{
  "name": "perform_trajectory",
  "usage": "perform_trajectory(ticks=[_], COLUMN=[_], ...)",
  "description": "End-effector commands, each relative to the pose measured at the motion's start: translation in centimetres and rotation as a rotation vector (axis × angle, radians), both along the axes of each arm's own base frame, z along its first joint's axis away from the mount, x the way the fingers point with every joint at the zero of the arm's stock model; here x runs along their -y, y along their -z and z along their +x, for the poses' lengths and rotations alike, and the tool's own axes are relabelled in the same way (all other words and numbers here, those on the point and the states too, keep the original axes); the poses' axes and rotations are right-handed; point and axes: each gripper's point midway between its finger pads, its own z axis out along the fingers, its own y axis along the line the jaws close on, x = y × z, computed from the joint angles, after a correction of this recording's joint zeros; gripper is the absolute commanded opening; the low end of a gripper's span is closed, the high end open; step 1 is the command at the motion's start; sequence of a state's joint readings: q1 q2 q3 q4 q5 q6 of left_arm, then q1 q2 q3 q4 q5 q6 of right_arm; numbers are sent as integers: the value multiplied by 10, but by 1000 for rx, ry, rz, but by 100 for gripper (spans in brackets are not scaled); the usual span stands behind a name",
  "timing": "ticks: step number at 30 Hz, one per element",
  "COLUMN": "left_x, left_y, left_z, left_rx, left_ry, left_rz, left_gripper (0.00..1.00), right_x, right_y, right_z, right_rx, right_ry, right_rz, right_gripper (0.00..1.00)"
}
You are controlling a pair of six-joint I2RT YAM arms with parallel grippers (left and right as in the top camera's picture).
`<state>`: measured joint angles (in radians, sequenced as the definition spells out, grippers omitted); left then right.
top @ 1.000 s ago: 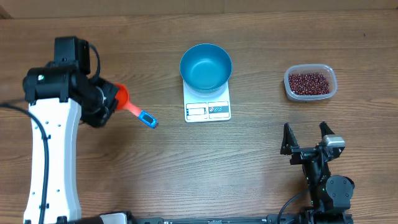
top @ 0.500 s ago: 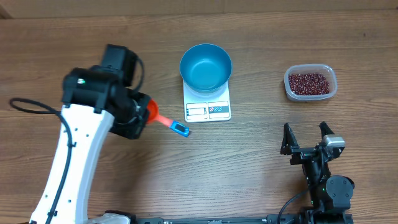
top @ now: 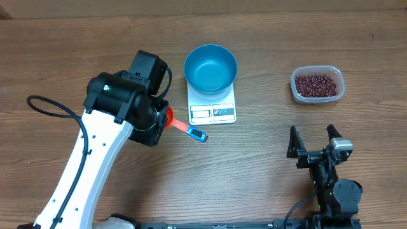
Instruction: Scoop item into bowl and weigh 150g on scale
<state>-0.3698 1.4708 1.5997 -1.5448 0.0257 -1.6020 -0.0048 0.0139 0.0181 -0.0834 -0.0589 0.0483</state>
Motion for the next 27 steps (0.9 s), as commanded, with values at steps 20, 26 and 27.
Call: perform_trajectory(ticks=[20,26,27], left_x=[-3,-3,-3], left_y=[-8,-8,-8], left_z=[6,6,6], left_rx=[49,48,48], left_ry=[-39,-39,-38], left_rz=[12,12,12], left_gripper=[4,4,4], right_x=[-23,-35,-36], right_y=[-2,-6,-8], right_z=[-3,-6,-7], right_rx=[-34,-31,-30], right_ry=[-128,-201,-208], right_rz=[373,371,370], right_gripper=[100,100,100])
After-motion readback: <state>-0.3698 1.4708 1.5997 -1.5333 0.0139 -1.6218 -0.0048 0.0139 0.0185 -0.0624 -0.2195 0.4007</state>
